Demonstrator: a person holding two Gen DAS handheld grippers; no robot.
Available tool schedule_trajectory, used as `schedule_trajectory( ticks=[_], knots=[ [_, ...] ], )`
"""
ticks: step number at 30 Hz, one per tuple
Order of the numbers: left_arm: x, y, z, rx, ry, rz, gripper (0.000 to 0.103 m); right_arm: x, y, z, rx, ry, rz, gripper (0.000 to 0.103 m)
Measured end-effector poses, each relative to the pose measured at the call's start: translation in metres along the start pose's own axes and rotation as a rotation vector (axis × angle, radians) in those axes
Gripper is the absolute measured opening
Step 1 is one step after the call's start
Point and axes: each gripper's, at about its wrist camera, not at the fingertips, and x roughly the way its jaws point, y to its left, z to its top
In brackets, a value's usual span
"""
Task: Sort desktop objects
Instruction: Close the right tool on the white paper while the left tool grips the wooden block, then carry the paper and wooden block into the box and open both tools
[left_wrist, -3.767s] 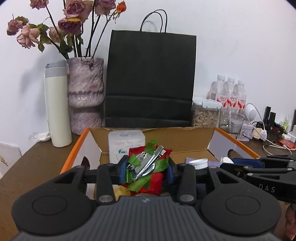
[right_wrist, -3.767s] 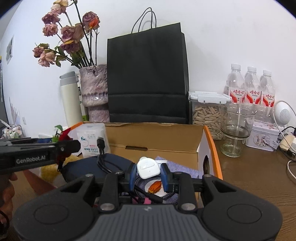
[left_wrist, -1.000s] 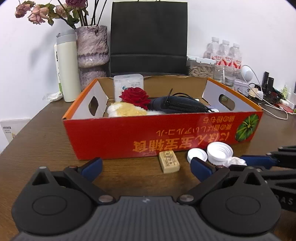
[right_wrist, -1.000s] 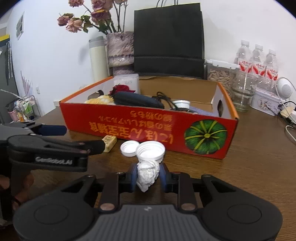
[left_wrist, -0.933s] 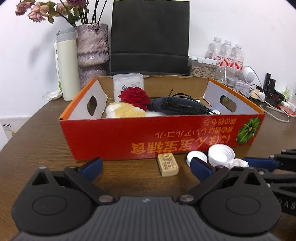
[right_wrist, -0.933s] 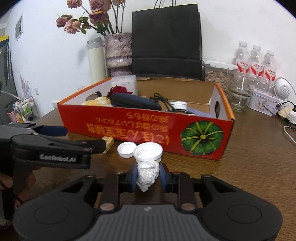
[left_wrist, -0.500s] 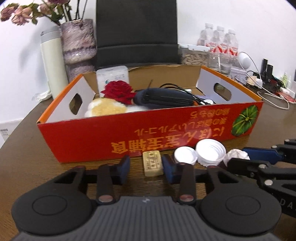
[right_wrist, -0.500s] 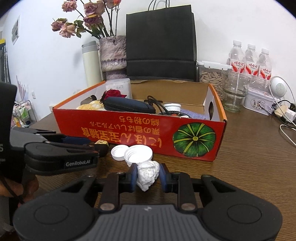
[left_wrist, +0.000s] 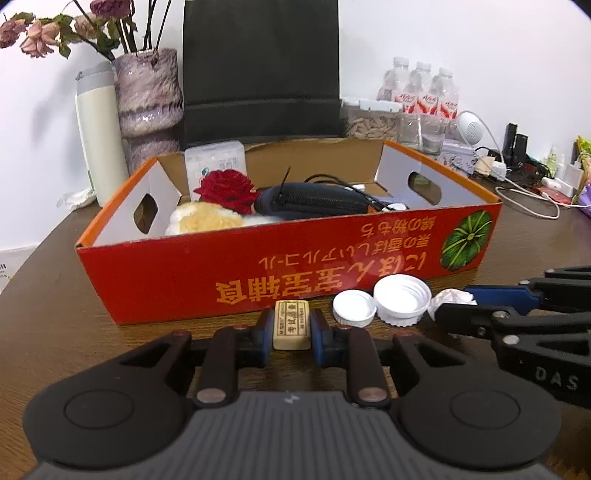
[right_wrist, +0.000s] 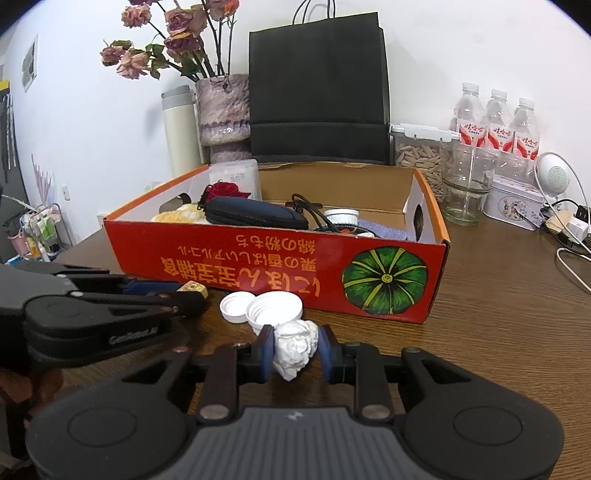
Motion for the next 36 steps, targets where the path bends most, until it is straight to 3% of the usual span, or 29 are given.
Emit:
schedule_trajectory(
  ticks=[14,21,36],
  knots=[
    [-0.039,0.005,0.0,-0.003,-0.111,-0.013,0.022,-0.012,0.002,0.004,-0.006,-0.058,0.008,0.024],
    [-0.057,0.007,0.007,-0.002,-0.164,-0.037,0.022,-0.026,0.002,0.012,-0.014,-0.139,0.024,0.024],
    [-0.04,0.019,0.056,-0.031,-0.284,0.003,0.022,-0.002,-0.01,0.053,0.028,-0.258,-0.003,0.024]
  ],
)
